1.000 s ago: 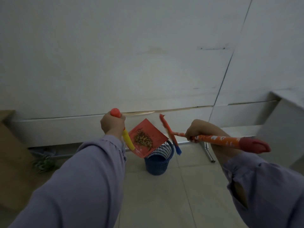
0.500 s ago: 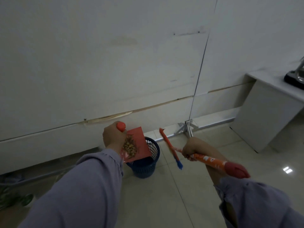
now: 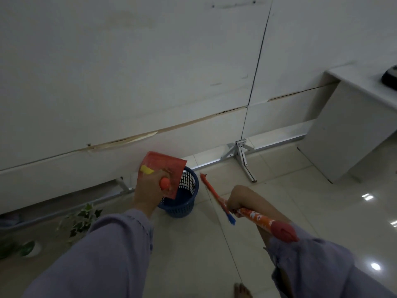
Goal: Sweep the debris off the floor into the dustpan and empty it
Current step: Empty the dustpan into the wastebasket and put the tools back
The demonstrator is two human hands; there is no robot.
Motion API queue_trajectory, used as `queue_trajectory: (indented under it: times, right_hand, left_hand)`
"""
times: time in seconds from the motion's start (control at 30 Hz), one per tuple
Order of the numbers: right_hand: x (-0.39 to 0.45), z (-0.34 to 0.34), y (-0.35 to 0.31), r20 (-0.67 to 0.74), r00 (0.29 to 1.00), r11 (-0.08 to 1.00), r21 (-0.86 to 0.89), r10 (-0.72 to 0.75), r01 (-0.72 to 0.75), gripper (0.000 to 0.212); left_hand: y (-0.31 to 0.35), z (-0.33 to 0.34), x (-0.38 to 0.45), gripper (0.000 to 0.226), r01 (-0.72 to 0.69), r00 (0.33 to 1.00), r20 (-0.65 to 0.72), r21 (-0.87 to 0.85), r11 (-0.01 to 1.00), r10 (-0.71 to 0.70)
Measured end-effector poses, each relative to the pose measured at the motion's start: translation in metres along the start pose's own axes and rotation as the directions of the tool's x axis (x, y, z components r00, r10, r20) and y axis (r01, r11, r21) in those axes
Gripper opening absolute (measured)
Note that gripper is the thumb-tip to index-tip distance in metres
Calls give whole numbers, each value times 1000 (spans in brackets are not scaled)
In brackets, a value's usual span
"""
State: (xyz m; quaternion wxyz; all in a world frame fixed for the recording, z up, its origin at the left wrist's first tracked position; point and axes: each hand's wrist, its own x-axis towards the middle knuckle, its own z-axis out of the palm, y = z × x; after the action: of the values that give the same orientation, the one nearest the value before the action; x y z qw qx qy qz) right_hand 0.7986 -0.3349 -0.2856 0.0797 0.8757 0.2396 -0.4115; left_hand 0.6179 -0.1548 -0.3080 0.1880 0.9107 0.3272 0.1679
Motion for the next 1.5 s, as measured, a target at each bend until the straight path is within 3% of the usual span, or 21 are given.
queue_trajectory:
  times: [0.23,0.4,0.5,0.63,0.77,0.9,1.0,1.1,1.17,1.23,1.33,1.4,1.5]
  right_hand:
    - [24,-15,10,4,997,987,-145,-71,71,14]
    - [34,-23,17,-15,989,961,-240,-148,140,24]
    - [35,-28,19,-8,984,945,-278,-179,170,9]
    - [44,-30,26,3,977,942,-265,-213,206,33]
    - [42,-30,31,-13,982,946,-269,-191,180,10]
    - [44,-31,38,-18,979,938,-290,-203,189,14]
    - [42,-33,42,-2,979,928,-321,-202,191,8]
    - [40,-35,46,14,977,921,-332,-213,205,6]
    - [37,-36,47,15,981,924,-332,-193,187,18]
    - [31,-36,50,-9,980,932,-311,-199,186,8]
    - [21,-31,53,-42,975,930,-310,-220,196,34]
    - [14,-29,54,-51,971,918,-343,-232,201,35]
    - [-3,-23,57,-78,968,909,-369,-239,194,6]
  left_hand:
    - [9,15,-4,30,-101,992,82,79,992,94]
    - [22,22,-4,24,-83,988,142,138,987,63]
    - [31,25,-5,26,-120,982,167,177,977,90]
    - [36,27,-8,31,-196,969,201,263,944,145]
    - [37,29,-8,29,-247,958,223,336,909,178]
    - [49,21,-7,35,-254,960,203,354,900,191]
    - [57,16,-6,37,-179,979,152,321,930,136]
    - [58,11,-2,25,13,1000,-16,214,977,-10]
    - [63,4,-1,22,129,985,-128,136,982,-112]
    - [72,-6,-1,24,244,946,-234,59,968,-224]
    - [84,-25,-1,26,417,829,-365,-100,904,-423]
    - [91,-39,-4,21,494,758,-404,-156,855,-512]
    - [99,-57,-17,17,540,684,-443,-227,811,-580]
